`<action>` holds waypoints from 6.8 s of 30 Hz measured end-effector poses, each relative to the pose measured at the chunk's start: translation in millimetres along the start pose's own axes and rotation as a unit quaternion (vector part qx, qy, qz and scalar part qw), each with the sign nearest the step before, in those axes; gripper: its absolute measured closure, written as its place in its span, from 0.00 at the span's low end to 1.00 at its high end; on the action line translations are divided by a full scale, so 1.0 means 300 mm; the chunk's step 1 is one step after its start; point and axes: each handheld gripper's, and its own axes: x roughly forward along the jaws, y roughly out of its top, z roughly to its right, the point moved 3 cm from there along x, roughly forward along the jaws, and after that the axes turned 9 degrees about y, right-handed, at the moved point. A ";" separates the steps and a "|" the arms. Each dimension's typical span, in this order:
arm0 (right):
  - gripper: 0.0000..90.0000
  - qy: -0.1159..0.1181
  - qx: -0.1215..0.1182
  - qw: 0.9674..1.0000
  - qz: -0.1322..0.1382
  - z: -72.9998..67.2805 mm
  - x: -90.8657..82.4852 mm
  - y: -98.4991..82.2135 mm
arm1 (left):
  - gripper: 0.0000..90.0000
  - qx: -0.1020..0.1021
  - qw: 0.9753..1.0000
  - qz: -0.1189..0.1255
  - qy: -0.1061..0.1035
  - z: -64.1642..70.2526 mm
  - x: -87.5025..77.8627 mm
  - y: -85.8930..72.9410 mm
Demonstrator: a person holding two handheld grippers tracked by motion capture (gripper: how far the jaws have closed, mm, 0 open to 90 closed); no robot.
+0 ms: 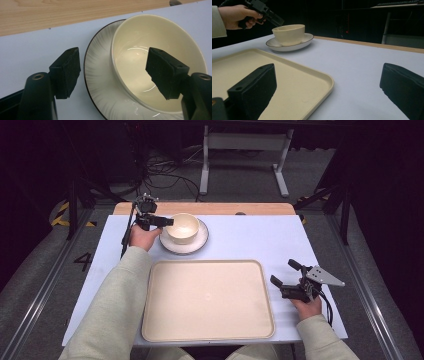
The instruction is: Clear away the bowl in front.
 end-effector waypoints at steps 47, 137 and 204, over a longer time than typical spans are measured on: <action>0.02 0.004 0.000 1.000 -0.003 -0.001 0.001 -0.001 | 0.89 -0.021 0.995 -0.074 0.067 0.054 0.092 -0.008; 0.02 0.005 -0.001 1.000 -0.006 0.000 0.004 0.000 | 0.91 0.046 0.997 -0.055 0.012 0.124 -0.245 0.072; 0.02 0.006 -0.002 1.000 -0.009 -0.002 0.006 0.000 | 0.91 0.290 0.946 -0.064 -0.125 0.416 -0.507 -0.079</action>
